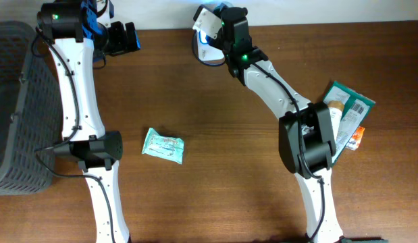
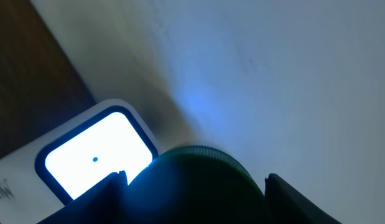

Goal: Scan the item barcode
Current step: 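Raise the jar and hold it in front of the scanner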

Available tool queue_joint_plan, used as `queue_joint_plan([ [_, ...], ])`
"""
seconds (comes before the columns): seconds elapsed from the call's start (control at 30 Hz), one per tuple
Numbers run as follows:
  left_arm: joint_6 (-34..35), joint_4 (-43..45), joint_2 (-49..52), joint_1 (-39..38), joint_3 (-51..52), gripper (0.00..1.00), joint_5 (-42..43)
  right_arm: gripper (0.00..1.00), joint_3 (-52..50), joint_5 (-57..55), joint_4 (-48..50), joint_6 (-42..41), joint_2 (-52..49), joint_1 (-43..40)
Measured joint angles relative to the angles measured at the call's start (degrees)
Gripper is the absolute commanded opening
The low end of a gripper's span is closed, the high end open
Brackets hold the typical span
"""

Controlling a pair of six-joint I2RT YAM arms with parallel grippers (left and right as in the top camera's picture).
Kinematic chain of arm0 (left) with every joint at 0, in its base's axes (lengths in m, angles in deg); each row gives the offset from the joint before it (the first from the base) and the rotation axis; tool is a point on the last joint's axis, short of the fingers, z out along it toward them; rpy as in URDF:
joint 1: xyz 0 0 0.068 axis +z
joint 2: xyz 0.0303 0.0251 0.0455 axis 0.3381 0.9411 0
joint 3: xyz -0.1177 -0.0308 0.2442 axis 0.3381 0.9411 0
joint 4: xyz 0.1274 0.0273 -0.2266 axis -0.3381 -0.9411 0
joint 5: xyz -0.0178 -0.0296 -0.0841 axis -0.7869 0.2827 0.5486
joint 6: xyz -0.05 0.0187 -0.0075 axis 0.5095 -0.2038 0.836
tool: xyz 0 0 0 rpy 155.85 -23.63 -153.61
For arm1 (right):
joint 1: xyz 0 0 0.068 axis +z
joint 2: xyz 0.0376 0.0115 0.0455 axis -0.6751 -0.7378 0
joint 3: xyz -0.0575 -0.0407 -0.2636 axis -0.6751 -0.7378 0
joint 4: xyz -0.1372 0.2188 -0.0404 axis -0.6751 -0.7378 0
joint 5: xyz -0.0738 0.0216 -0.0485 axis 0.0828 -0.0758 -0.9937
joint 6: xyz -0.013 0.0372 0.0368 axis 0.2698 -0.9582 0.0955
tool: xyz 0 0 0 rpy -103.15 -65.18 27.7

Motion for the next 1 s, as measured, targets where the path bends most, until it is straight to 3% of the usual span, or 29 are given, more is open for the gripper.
queue_joint_plan([
  [0.27, 0.00, 0.00, 0.00, 0.00, 0.00, 0.99, 0.00, 0.59, 0.00, 2.93, 1.64, 5.88, -0.33, 0.00],
  [0.67, 0.00, 0.00, 0.02, 0.00, 0.00, 0.99, 0.00, 0.59, 0.02, 3.56, 0.85, 3.50, -0.31, 1.01],
  [0.77, 0.00, 0.00, 0.00, 0.00, 0.00, 0.99, 0.00, 0.59, 0.02, 5.09, -4.68, 2.25, 0.31, 1.14],
  [1.0, 0.00, -0.02, 0.02, 0.00, 0.00, 0.99, 0.00, 0.55, -0.02, 19.04, -31.34, -3.67, 11.50, 1.14],
])
